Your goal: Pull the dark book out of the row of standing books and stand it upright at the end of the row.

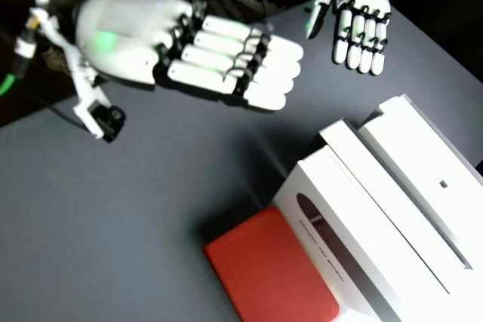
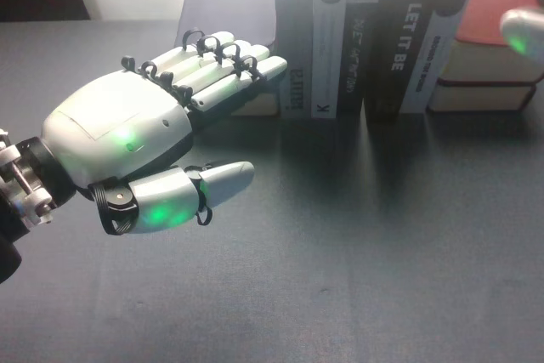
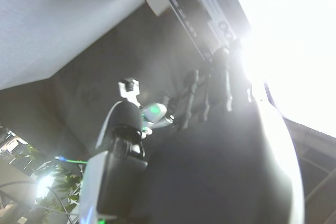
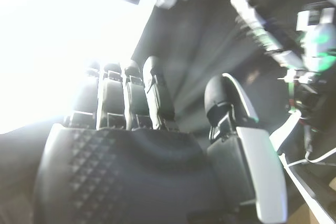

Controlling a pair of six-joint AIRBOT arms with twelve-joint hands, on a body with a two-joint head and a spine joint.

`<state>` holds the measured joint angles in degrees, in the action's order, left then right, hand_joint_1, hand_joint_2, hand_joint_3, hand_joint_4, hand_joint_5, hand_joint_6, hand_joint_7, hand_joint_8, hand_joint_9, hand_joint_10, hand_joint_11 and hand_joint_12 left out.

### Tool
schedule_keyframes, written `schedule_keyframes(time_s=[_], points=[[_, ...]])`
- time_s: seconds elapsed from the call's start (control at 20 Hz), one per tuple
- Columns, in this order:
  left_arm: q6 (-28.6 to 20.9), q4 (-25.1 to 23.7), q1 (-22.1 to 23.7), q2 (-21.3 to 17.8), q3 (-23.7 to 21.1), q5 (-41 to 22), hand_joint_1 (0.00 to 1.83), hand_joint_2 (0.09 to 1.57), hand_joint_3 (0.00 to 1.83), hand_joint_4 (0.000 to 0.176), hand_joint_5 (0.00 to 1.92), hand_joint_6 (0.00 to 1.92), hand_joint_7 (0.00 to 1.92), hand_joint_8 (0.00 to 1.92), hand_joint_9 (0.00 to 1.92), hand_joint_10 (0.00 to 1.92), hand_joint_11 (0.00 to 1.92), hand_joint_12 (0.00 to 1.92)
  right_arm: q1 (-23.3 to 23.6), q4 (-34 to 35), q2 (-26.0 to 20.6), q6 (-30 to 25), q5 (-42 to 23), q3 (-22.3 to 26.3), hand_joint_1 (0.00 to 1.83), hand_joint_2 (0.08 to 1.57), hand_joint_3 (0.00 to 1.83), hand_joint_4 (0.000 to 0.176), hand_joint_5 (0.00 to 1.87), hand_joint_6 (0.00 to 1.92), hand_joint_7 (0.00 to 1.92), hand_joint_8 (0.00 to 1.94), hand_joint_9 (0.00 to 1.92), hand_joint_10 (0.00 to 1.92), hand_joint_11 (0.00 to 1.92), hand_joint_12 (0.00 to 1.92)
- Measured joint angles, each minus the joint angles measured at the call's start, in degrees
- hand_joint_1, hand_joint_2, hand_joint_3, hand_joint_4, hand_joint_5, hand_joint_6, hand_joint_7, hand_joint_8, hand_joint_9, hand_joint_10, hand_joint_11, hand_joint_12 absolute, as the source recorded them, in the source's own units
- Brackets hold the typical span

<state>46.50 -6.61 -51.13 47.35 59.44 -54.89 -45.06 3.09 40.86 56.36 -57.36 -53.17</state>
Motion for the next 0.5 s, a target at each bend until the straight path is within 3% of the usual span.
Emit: schedule_keyframes(time_s=[0.1, 0.2, 0.25, 0.3, 0.5], points=[[0.0, 0.0, 0.0, 0.0, 0.0, 0.0, 0.10, 1.47, 0.00, 0.000, 0.05, 0.01, 0.00, 0.00, 0.00, 0.00, 0.00, 0.00, 3.3, 0.8, 1.6, 2.1, 2.0, -1.5, 0.47, 1.41, 0.00, 0.000, 0.35, 0.17, 0.00, 0.00, 0.00, 0.00, 0.00, 0.00], [0.0, 0.0, -0.1, 0.0, 0.0, -0.1, 0.12, 1.47, 0.00, 0.000, 0.05, 0.01, 0.00, 0.00, 0.00, 0.00, 0.00, 0.00, 7.6, 1.8, 3.6, 4.2, 5.4, -3.6, 0.34, 1.40, 0.00, 0.000, 0.39, 0.20, 0.00, 0.00, 0.00, 0.00, 0.00, 0.00], [0.0, 0.0, -0.1, 0.0, 0.0, 0.0, 0.14, 1.47, 0.00, 0.000, 0.08, 0.02, 0.00, 0.00, 0.00, 0.00, 0.00, 0.00, 8.9, 2.3, 4.3, 4.8, 6.5, -4.3, 0.08, 1.39, 0.00, 0.000, 0.33, 0.18, 0.00, 0.00, 0.00, 0.00, 0.00, 0.00], [0.0, 0.1, -0.5, 0.0, 0.0, -0.3, 0.13, 1.47, 0.00, 0.000, 0.06, 0.01, 0.00, 0.00, 0.00, 0.00, 0.00, 0.00, 10.6, 3.1, 5.3, 6.2, 8.3, -5.2, 0.02, 1.39, 0.00, 0.000, 0.30, 0.17, 0.00, 0.00, 0.00, 0.00, 0.00, 0.00], [0.0, 0.1, -0.5, 0.0, 0.0, -0.1, 0.13, 1.46, 0.00, 0.023, 0.04, 0.00, 0.00, 0.00, 0.00, 0.00, 0.00, 0.00, 12.9, 5.8, 7.5, 10.0, 12.7, -7.1, 0.00, 1.37, 0.00, 0.000, 0.32, 0.19, 0.00, 0.00, 0.00, 0.00, 0.00, 0.00]])
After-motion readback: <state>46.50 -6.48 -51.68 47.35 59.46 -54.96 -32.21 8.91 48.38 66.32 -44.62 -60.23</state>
